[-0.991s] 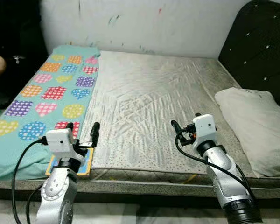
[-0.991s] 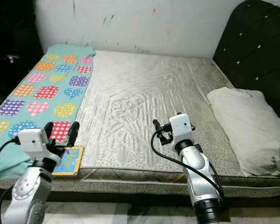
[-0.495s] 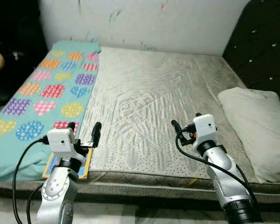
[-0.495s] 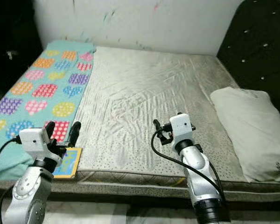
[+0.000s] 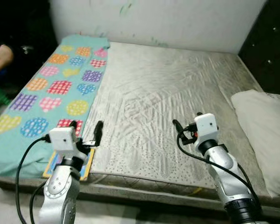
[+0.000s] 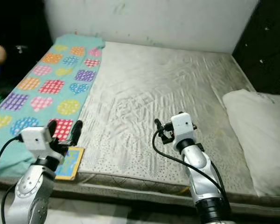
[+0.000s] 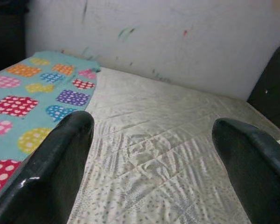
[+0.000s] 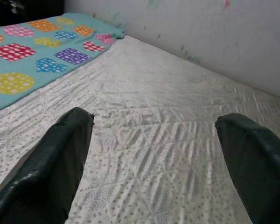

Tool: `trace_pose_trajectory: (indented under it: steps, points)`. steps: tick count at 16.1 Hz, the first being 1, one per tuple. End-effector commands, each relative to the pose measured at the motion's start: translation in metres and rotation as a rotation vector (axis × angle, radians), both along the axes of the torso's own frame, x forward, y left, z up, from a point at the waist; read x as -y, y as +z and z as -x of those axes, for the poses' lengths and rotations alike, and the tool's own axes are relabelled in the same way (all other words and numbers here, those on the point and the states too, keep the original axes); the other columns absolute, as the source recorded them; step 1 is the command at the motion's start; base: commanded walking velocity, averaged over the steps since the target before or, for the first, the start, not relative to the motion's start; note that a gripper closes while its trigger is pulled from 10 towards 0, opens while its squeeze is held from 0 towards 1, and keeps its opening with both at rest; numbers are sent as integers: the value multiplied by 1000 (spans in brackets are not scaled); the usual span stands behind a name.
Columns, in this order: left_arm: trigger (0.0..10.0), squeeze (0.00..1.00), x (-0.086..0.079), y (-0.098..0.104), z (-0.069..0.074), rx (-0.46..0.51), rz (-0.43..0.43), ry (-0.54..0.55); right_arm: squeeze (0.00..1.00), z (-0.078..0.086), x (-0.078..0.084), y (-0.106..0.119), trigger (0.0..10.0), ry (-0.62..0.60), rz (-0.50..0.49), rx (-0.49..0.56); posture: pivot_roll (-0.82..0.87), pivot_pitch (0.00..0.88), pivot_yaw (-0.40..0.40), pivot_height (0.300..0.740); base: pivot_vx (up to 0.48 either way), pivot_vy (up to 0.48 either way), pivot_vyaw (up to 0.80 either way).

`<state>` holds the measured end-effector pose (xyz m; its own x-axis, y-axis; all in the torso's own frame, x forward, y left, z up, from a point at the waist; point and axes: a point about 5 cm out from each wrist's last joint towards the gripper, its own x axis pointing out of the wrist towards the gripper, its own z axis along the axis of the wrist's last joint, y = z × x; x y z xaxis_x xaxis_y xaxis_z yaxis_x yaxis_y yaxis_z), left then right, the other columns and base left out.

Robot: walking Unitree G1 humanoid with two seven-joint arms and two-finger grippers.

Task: Clean up the room

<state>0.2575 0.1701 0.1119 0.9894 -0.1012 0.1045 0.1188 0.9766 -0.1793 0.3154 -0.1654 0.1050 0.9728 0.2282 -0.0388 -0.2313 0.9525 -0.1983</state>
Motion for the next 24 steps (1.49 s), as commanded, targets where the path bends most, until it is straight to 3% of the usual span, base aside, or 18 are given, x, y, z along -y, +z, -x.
trace_pose_trajectory:
  steps: [1, 10, 16, 24]
  points:
    - [10000, 0, -2, 1, 1, 4, -6, 5, 0, 0, 2, 1, 10000, -5, -2, 2, -44, 0, -57, 740, 266, 0, 0]
    - [10000, 0, -4, 2, 0, 1, -5, 16, 0, -1, 2, 1, 10000, -6, -5, 0, -43, 0, -58, 740, 267, 0, 0]
    - [10000, 0, -6, -2, -2, -31, 12, 45, 0, -1, 2, 0, 10000, -8, -6, -1, -43, 0, -56, 740, 0, 0, 0]
    - [10000, 0, -5, -1, -2, -30, 10, 41, 0, 0, 1, -1, 10000, 2, -3, -7, -44, 0, -58, 740, 0, 453, 0]
